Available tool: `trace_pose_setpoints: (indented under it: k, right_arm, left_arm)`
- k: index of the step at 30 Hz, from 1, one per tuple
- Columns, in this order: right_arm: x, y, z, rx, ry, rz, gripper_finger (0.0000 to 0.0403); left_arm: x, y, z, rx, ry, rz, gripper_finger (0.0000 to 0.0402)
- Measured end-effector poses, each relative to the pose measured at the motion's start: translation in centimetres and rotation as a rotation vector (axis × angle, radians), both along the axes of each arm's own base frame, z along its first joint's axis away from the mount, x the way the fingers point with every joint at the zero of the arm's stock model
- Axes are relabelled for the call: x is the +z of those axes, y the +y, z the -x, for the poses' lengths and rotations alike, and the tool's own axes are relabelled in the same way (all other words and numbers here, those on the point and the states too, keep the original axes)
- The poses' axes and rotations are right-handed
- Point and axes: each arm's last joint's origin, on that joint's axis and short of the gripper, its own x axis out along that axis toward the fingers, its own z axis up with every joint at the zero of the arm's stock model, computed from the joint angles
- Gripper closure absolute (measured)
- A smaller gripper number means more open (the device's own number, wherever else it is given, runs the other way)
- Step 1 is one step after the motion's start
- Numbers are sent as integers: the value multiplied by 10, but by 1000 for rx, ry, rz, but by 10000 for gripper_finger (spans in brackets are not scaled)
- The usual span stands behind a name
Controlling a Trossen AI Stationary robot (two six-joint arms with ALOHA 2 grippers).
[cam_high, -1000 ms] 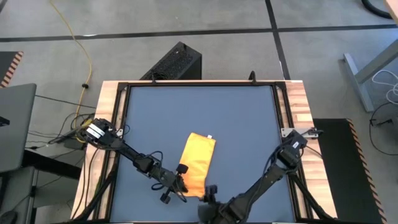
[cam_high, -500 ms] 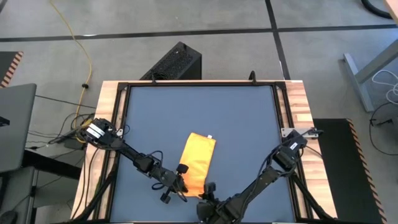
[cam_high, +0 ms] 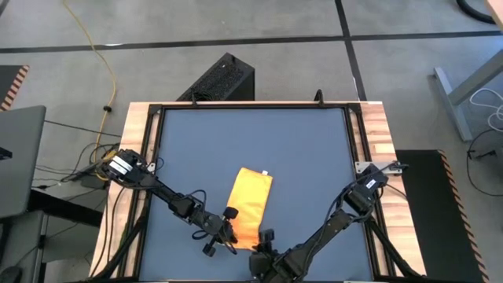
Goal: Roll towel
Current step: Roll the yellow microfiber cloth
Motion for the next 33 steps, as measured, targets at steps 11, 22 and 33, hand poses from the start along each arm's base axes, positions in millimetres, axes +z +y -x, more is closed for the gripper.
trace_pose_setpoints:
  k: [11, 22, 33]
  right_arm:
    - [-3, -8, -2, -100, -46, 21, 391]
    - [13, -15, -2, -111, 40, -147, 385]
    - [31, -24, -5, -173, 46, -296, 239]
  left_arm:
    - [0, 1, -1, -4, -2, 7, 401]
    - [5, 7, -5, -56, 11, 81, 401]
    - [6, 9, -5, -52, 15, 81, 401]
